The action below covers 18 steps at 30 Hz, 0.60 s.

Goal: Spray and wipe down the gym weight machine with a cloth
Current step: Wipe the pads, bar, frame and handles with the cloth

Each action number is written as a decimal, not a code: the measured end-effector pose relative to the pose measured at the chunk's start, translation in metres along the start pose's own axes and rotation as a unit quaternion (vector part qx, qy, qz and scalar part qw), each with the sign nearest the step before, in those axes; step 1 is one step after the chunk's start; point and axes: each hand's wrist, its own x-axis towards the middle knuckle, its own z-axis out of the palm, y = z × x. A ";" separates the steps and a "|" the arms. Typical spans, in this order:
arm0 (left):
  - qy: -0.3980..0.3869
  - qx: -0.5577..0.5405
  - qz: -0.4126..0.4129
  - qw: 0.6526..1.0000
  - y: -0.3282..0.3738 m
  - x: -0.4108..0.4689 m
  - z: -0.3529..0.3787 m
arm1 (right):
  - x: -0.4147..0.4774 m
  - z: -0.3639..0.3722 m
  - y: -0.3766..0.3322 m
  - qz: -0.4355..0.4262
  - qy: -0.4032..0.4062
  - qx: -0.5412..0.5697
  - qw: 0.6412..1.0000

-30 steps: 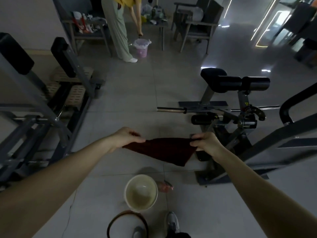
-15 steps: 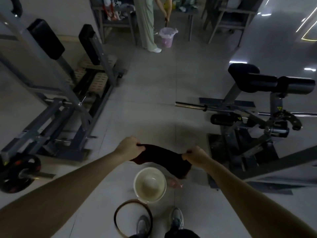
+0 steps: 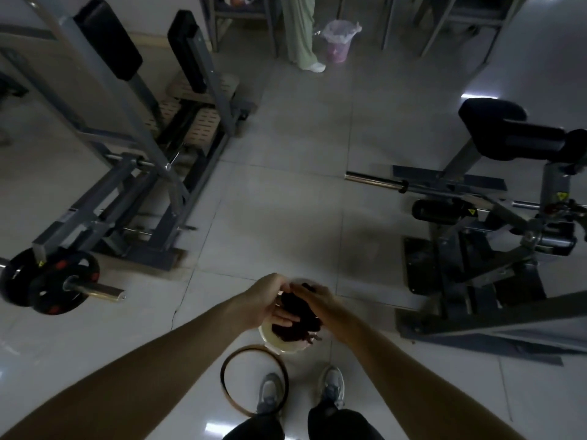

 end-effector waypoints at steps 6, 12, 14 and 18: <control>0.118 0.060 0.054 0.990 -0.012 0.031 -0.033 | 0.010 -0.005 0.018 -0.019 0.034 -0.004 0.999; 0.019 0.034 -0.051 0.998 -0.044 0.073 -0.059 | 0.023 -0.009 0.030 -0.010 0.000 0.085 0.996; -0.037 -0.020 -0.079 0.996 -0.057 0.079 -0.059 | 0.030 -0.009 0.038 0.024 0.015 0.109 0.994; 0.055 -0.041 -0.046 0.997 -0.071 0.095 -0.052 | 0.064 -0.003 0.054 0.112 0.118 0.093 0.982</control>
